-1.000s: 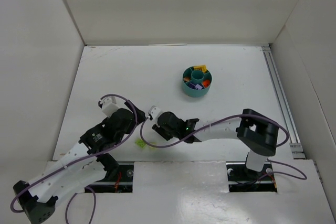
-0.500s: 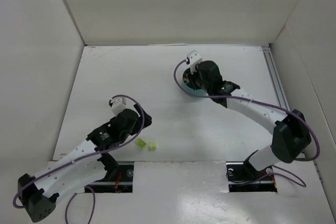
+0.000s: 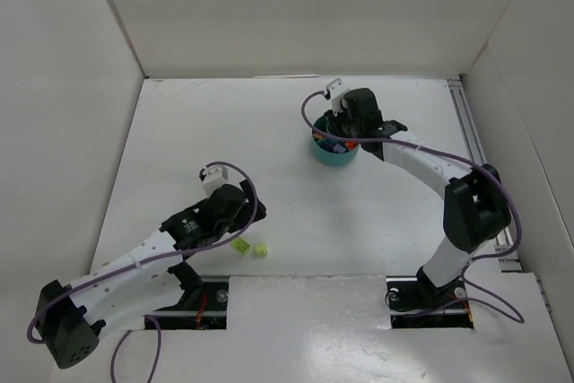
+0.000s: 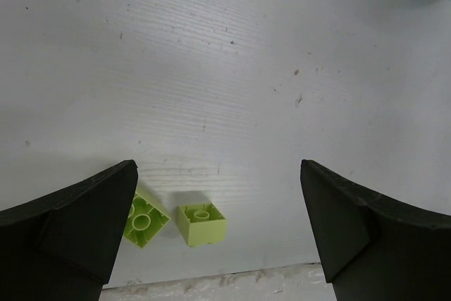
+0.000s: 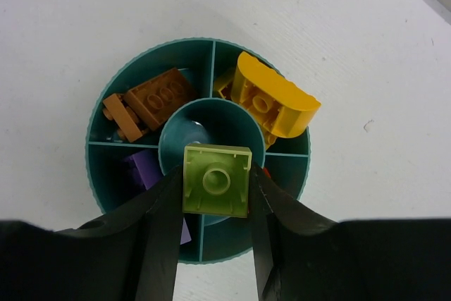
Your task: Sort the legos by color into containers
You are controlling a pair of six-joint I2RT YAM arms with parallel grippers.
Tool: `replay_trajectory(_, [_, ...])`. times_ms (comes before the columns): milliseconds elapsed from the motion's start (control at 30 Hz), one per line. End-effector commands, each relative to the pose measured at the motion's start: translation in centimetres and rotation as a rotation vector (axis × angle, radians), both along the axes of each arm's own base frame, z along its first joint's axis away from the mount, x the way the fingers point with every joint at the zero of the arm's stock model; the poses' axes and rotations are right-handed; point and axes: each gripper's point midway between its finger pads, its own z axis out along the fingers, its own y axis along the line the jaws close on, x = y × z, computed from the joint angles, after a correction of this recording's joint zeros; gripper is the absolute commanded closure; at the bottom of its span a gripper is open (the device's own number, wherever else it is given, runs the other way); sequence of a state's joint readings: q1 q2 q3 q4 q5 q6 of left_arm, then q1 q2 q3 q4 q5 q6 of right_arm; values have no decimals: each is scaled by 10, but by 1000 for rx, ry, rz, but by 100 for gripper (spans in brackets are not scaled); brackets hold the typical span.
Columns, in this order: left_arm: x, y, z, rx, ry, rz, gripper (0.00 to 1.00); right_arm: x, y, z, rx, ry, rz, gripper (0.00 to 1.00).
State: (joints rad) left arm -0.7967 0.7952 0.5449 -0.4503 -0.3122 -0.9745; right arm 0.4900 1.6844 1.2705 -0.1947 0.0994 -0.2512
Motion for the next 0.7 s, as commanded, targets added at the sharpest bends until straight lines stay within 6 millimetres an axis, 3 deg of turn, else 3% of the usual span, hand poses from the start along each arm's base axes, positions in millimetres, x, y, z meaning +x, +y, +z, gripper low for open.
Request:
replay_trajectory(0, [-4,-6,0,10,8,-40,0,14,8,25,26,-58,26,64])
replay_trajectory(133, [-7,-6,-7,27,33,-42,0,21,9,27,36,-66,25,64])
replay_trajectory(467, [-16,-13,-8,10,47,-81,0,24,7,26,40,-64,23,37])
replay_trajectory(667, [-30,-23,-15,51,85,-136,0,15,4,50,65,-105,31,35])
